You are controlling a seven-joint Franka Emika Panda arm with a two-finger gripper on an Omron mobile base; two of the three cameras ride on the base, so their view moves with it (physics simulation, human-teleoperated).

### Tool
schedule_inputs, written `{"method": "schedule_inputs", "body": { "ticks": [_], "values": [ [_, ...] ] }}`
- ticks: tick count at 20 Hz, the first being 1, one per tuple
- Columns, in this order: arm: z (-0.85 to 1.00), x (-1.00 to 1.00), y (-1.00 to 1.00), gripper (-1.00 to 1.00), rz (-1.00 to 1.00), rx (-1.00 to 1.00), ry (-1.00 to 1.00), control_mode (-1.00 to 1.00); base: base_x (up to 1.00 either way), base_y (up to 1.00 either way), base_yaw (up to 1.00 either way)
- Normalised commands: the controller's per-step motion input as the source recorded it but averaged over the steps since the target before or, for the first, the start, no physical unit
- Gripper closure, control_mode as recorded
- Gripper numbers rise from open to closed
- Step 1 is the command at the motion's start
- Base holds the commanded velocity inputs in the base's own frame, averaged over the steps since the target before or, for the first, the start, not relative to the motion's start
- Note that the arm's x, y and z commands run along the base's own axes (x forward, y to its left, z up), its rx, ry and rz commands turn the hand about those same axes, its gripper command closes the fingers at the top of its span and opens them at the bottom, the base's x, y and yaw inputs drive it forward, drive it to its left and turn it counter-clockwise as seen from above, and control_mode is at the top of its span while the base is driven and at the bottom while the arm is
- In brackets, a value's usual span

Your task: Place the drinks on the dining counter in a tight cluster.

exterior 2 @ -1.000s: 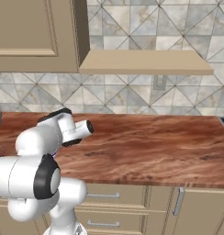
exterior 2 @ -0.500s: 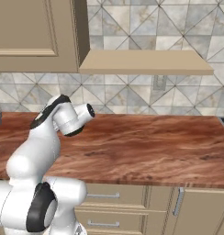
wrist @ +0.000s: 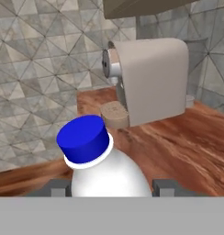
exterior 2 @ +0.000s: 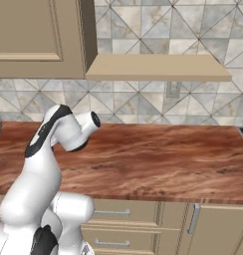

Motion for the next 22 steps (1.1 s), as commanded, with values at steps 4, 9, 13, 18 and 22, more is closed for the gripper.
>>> {"method": "schedule_inputs", "body": {
  "ticks": [4, 9, 13, 18, 22],
  "values": [
    [0.44, -0.08, -0.02, 1.00, 0.00, 0.02, -0.08, -1.00, 0.00, 0.00, 0.00],
    [0.10, 0.00, 0.00, 1.00, 0.00, 0.01, -0.03, -1.00, 0.00, 0.00, 0.00],
    [0.00, 0.00, 0.00, 1.00, 0.00, 0.00, 0.00, -1.00, 0.00, 0.00, 0.00],
    [0.00, -0.04, 0.00, 1.00, 0.00, 0.00, 0.00, 1.00, -0.19, 0.00, 0.00],
    [0.00, 0.00, 0.00, 1.00, 0.00, 0.00, 0.00, 1.00, -0.93, 0.00, 0.00]
  ]
}}
